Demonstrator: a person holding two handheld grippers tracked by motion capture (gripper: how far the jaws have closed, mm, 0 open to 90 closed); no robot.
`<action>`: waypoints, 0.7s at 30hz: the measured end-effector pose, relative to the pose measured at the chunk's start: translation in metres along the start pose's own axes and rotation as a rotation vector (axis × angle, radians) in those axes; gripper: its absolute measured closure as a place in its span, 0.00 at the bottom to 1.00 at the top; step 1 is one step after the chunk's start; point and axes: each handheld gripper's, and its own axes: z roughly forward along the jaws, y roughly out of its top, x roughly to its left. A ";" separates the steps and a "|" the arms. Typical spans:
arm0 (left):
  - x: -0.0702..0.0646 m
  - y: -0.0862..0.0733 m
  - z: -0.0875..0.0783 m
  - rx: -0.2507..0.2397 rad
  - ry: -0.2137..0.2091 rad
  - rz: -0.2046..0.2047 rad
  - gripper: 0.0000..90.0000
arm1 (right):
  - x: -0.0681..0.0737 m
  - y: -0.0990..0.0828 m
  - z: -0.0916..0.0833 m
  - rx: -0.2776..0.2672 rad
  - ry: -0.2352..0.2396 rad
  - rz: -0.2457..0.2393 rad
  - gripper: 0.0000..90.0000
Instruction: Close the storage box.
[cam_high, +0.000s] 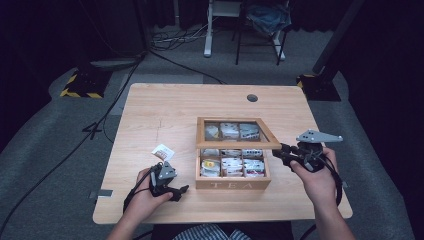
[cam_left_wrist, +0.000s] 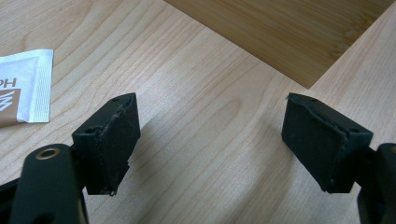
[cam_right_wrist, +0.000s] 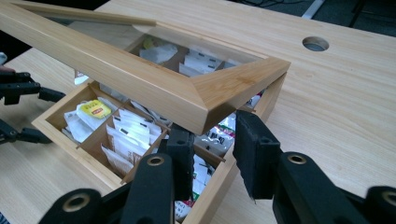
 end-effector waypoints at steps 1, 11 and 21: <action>0.000 0.000 0.000 0.000 0.000 0.000 0.22 | 0.000 0.000 0.000 0.006 -0.001 -0.002 0.76; 0.000 0.000 0.000 -0.001 0.001 0.000 0.22 | 0.005 -0.002 0.002 0.085 0.026 -0.017 0.75; 0.000 0.000 0.000 -0.001 0.001 0.001 0.22 | 0.010 -0.005 0.007 0.171 0.023 -0.080 0.74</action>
